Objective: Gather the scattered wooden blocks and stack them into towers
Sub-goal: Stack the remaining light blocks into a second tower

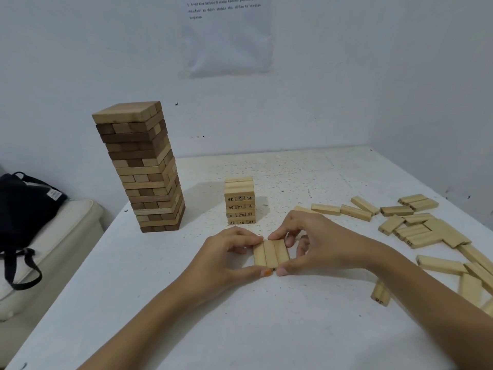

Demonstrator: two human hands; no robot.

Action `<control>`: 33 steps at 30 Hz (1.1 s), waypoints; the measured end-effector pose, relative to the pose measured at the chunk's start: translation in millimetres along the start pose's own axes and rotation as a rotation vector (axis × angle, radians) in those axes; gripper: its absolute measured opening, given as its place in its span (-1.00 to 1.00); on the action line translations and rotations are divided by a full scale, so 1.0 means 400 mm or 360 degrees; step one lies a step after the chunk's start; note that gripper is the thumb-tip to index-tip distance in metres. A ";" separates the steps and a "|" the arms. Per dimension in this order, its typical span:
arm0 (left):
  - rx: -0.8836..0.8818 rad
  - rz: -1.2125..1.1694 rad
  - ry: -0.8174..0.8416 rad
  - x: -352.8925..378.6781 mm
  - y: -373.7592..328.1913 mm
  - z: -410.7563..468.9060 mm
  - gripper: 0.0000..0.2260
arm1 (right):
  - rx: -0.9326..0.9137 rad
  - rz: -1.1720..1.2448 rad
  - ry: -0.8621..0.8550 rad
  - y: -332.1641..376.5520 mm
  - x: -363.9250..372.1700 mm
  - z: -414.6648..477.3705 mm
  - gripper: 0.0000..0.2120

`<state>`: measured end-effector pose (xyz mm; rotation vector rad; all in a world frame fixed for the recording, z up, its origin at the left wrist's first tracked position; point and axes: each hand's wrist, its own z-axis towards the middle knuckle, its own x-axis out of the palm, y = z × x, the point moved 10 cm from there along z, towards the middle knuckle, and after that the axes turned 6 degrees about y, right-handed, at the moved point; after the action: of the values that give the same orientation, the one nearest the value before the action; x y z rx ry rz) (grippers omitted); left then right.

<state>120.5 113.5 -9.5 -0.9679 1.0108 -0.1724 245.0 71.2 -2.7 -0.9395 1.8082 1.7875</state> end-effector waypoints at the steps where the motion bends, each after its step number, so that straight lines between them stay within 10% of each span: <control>1: 0.0004 0.0004 -0.0009 -0.001 0.000 0.000 -0.53 | -0.0003 0.0001 -0.0002 0.002 0.000 -0.001 -0.47; 33: 0.0007 0.0047 -0.0119 -0.023 -0.007 -0.008 -0.55 | -0.0106 -0.0001 -0.0079 -0.002 -0.003 0.013 -0.58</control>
<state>113.6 114.6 -2.1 -0.9481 0.9552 -0.1134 245.4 76.5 -2.8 -0.9125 1.7273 1.8645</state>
